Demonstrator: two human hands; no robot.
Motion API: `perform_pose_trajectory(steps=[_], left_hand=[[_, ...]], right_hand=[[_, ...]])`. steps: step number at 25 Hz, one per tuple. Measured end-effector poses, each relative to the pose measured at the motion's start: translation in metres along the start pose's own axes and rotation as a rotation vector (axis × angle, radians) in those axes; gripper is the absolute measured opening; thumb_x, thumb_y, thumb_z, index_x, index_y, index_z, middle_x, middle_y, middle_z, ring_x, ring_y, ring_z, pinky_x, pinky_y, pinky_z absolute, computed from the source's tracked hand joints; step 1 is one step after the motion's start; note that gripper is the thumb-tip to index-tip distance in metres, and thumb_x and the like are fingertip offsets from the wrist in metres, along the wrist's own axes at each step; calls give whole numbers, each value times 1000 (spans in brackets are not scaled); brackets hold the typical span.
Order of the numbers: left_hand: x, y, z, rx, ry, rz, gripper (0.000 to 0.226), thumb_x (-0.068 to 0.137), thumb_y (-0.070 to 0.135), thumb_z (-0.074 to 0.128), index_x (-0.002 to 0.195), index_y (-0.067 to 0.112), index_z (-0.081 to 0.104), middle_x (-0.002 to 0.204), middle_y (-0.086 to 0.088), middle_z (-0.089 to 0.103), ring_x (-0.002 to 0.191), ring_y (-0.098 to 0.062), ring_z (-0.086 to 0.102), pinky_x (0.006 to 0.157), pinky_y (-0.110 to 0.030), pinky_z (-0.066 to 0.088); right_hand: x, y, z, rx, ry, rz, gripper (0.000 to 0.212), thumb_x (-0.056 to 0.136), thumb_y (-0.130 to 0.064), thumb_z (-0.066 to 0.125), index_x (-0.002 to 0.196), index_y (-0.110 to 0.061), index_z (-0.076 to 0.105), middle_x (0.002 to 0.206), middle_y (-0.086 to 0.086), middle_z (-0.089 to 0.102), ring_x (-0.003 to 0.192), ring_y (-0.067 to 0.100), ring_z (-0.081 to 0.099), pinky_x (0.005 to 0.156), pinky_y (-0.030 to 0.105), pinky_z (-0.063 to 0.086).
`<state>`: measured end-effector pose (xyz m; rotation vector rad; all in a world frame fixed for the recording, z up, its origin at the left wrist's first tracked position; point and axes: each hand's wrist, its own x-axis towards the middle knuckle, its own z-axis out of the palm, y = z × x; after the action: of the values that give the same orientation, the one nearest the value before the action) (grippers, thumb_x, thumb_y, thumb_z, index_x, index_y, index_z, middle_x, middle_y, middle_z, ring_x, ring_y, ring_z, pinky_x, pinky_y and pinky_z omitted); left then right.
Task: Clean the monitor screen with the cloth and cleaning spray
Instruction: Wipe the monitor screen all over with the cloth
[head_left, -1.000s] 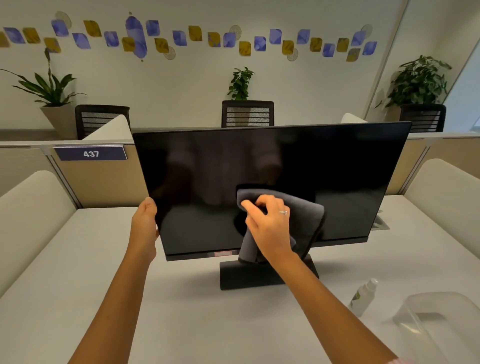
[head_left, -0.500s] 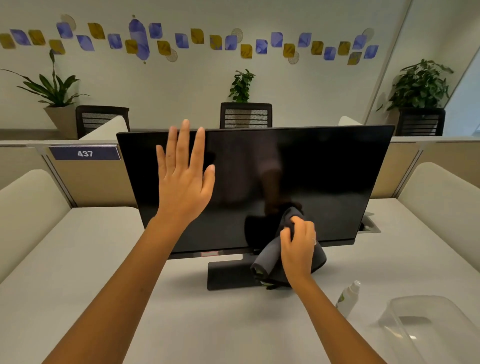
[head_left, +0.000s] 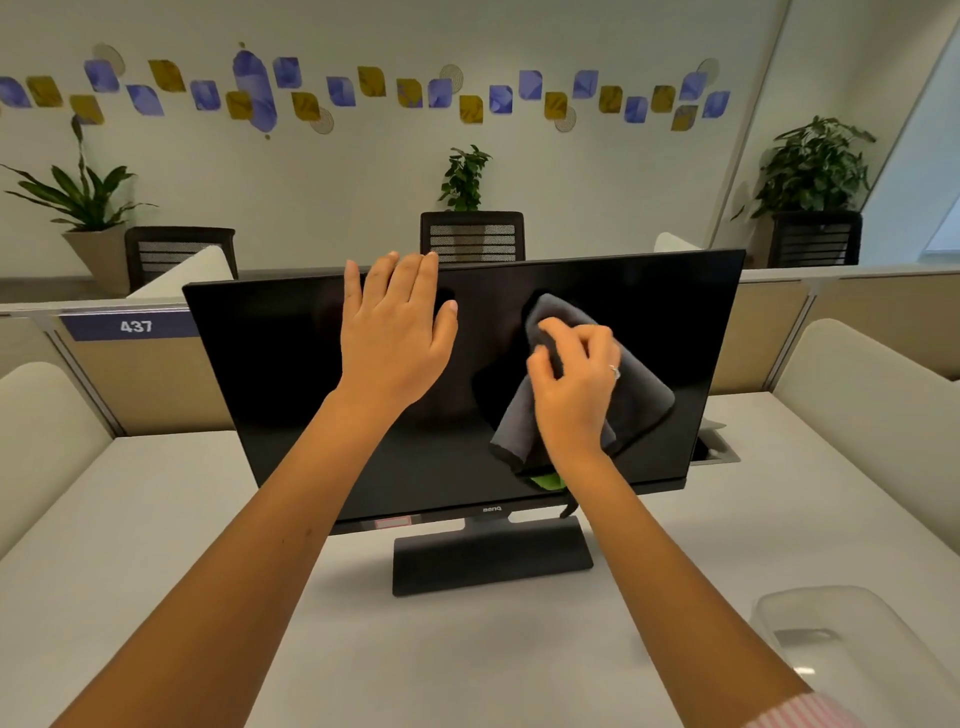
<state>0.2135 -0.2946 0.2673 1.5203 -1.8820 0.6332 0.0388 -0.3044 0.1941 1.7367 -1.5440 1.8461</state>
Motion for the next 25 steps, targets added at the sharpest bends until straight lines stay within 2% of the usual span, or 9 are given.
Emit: perform_pose_trajectory(steps=[3, 5, 7, 10, 13, 15, 19, 22, 25], left_hand=[[2, 4, -2, 9, 29, -15, 49, 93, 36, 37, 133, 9, 45, 133, -9, 52, 127, -28, 41, 112, -53, 14], [3, 5, -3, -5, 41, -19, 49, 92, 37, 39, 129, 8, 48, 129, -10, 55, 123, -29, 45, 111, -54, 16], [3, 6, -4, -12, 41, -18, 49, 90, 38, 39, 127, 8, 49, 127, -10, 56, 122, -28, 46, 111, -55, 17], [3, 6, -5, -29, 37, -15, 50, 88, 39, 39, 126, 9, 50, 126, -9, 57, 122, -28, 46, 111, -55, 15], [3, 7, -5, -53, 49, -22, 49, 86, 38, 41, 124, 9, 51, 124, -9, 57, 121, -28, 46, 112, -55, 14], [2, 7, -5, -66, 59, -26, 48, 86, 36, 42, 123, 8, 52, 123, -10, 58, 121, -28, 47, 112, -56, 13], [3, 8, -5, -75, 58, -36, 47, 85, 34, 42, 122, 7, 52, 120, -11, 59, 119, -30, 47, 112, -56, 12], [3, 9, -6, -85, 58, -52, 45, 85, 33, 43, 121, 7, 53, 119, -11, 59, 118, -30, 47, 112, -57, 11], [2, 9, -6, -105, 57, -50, 45, 84, 32, 43, 120, 8, 53, 118, -12, 59, 118, -30, 47, 112, -57, 10]], right_hand=[[-32, 5, 0, -57, -165, -127, 23, 83, -12, 65, 106, -12, 68, 92, 9, 56, 83, 25, 50, 66, 39, 46], [-60, 17, -1, -84, -253, -141, 21, 81, -9, 68, 102, -11, 70, 90, 9, 58, 81, 23, 51, 65, 30, 45], [-87, 32, -4, -88, -339, -72, 19, 83, -9, 68, 102, -10, 70, 94, 10, 60, 85, 23, 54, 69, 23, 47], [-113, 56, -10, -81, -407, 148, 19, 87, -11, 63, 106, -10, 66, 102, 10, 60, 93, 22, 54, 79, 21, 47], [-114, 70, -17, -70, -319, 336, 16, 87, -9, 59, 104, -7, 61, 99, 9, 57, 90, 22, 53, 77, 26, 49], [-105, 78, -23, -56, -225, 451, 17, 88, -11, 56, 104, -8, 58, 98, 7, 53, 89, 22, 53, 74, 27, 46], [-74, 90, -36, 4, 25, 686, 18, 91, -10, 51, 108, -4, 53, 100, 10, 51, 88, 24, 53, 76, 34, 51], [-45, 94, -44, 68, 180, 759, 21, 92, -8, 47, 112, -1, 52, 110, 17, 51, 94, 29, 55, 81, 37, 51], [-10, 94, -52, 97, 303, 754, 24, 93, -9, 46, 114, -1, 53, 114, 19, 51, 100, 30, 54, 83, 31, 46]])
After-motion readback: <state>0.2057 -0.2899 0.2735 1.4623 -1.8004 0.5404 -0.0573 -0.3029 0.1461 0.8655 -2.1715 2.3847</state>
